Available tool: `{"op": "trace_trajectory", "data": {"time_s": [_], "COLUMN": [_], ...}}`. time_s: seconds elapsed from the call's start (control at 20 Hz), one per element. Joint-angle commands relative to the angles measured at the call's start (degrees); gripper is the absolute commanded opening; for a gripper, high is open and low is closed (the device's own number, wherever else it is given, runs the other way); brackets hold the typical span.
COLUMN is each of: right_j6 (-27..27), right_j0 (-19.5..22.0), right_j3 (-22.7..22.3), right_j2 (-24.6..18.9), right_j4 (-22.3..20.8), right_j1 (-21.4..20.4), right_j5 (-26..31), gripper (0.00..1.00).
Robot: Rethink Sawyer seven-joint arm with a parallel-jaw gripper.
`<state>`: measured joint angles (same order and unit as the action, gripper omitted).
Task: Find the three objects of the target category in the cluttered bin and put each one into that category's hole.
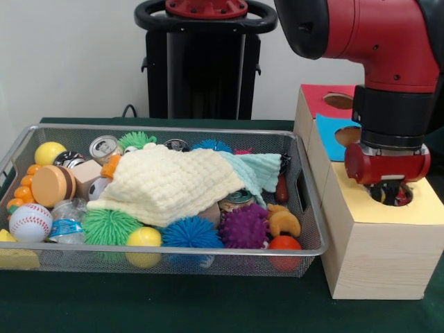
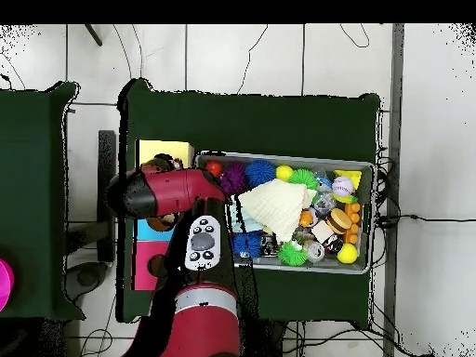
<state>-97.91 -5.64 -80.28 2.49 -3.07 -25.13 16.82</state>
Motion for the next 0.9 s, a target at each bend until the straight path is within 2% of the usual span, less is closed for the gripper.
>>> {"op": "trace_trajectory", "data": {"time_s": [0.05, 0.35, 0.85, 0.9], "right_j6": [-7.6, -7.7, -7.2, -7.2], "right_j0": [2.8, 2.1, 1.3, 1.3], "right_j3": [-7.5, -7.7, -5.8, -5.8], "right_j2": [-2.7, -2.1, -1.5, -1.6], "right_j4": [0.2, 0.4, 0.0, 0.0], "right_j1": [-3.7, -4.9, -2.7, -2.6], "right_j5": [1.9, 3.4, 4.3, 4.3], "gripper": [0.00, 0.00, 0.00, 1.00]}}
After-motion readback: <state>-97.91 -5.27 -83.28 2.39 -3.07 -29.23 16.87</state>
